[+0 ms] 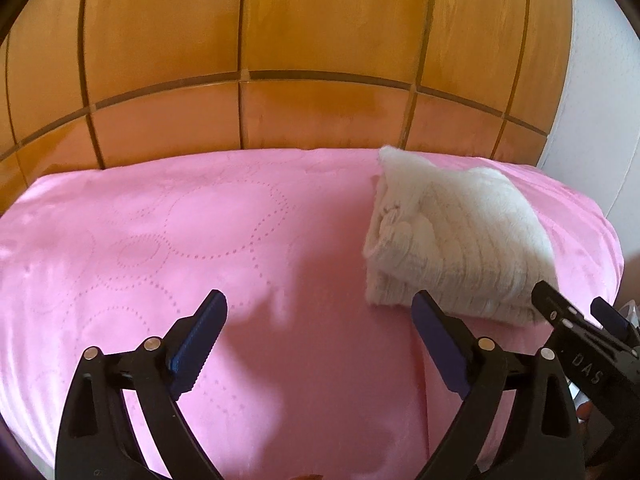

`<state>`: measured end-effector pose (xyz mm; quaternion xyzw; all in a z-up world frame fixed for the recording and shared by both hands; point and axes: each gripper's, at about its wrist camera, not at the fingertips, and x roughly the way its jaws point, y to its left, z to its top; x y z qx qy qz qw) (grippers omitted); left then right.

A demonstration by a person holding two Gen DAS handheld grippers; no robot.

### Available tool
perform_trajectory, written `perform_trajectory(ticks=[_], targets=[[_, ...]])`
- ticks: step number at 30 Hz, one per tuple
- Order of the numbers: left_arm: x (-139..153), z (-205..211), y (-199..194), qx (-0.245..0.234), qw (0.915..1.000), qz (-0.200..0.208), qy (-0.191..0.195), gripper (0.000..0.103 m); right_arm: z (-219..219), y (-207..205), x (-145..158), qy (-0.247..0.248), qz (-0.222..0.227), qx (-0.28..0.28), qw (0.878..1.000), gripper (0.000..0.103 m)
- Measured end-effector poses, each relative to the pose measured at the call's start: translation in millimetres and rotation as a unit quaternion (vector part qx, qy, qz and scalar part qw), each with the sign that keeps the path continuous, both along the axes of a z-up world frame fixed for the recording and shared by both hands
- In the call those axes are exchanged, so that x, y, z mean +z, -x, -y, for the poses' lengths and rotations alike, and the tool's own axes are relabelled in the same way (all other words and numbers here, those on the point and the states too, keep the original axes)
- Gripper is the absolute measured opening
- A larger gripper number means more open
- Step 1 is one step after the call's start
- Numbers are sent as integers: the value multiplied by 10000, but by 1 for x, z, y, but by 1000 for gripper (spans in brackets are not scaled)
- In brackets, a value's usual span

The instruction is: Fold small clothes

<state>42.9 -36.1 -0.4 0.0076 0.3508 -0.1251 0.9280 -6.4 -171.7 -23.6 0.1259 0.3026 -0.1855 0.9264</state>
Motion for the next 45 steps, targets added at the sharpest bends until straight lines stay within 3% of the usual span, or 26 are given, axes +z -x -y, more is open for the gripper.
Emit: perform_trajectory(ticks=[6,45], targets=[[-1,-5,7,84,10000,11,-1,99,-3,2,-4,-26,-60,58,10000,101],[6,-15,11,256,9996,108,-25,99,-15,1,-6,-74,-116,249,9996,101]])
